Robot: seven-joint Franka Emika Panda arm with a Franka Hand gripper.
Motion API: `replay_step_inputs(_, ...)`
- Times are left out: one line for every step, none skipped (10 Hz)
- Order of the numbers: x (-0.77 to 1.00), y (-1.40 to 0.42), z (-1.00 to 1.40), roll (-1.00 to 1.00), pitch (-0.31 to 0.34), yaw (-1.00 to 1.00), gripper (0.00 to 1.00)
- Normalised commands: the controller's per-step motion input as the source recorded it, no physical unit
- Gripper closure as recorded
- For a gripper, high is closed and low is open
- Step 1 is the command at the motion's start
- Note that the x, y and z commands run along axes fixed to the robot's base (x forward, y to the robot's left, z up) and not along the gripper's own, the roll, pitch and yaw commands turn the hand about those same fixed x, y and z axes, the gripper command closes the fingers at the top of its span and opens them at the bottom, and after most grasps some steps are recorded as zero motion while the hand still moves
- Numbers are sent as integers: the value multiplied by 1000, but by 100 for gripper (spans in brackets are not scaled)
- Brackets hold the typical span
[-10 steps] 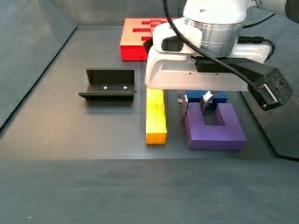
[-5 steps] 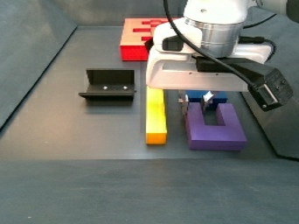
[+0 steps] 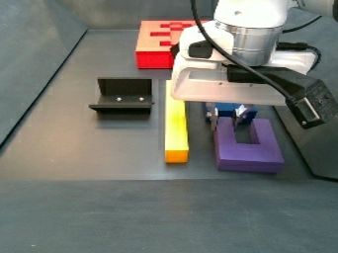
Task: Pick up the purple object. Move up. Place the purple object on the fixture. Regrasp the purple object. Move to above the board. Insert the purple object.
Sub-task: Pick up the purple object, then move up, then place the purple object on the fixture.
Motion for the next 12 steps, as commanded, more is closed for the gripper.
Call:
replay_step_inputs(0, 0, 0, 0, 0, 0, 100)
replay_step_inputs(0, 0, 0, 0, 0, 0, 100)
replay_step_inputs(0, 0, 0, 0, 0, 0, 100)
replay_step_inputs(0, 0, 0, 0, 0, 0, 100)
replay_step_inputs(0, 0, 833, 0, 0, 0, 100)
replay_step_inputs(-70, -51, 800, -12, 29, -16, 100)
replay_step_inputs(-96, -33, 533, 25, 32, -21, 100)
replay_step_inputs(-71, -13, 338, 57, 21, -17, 100)
replay_step_inputs(0, 0, 0, 6, 0, 0, 100)
replay_step_inputs(440, -31, 526, 0, 100, -89, 100)
replay_step_inputs(846, -31, 906, -97, 94, -191, 100)
replay_step_inputs(917, -160, 940, -89, 86, -86, 100)
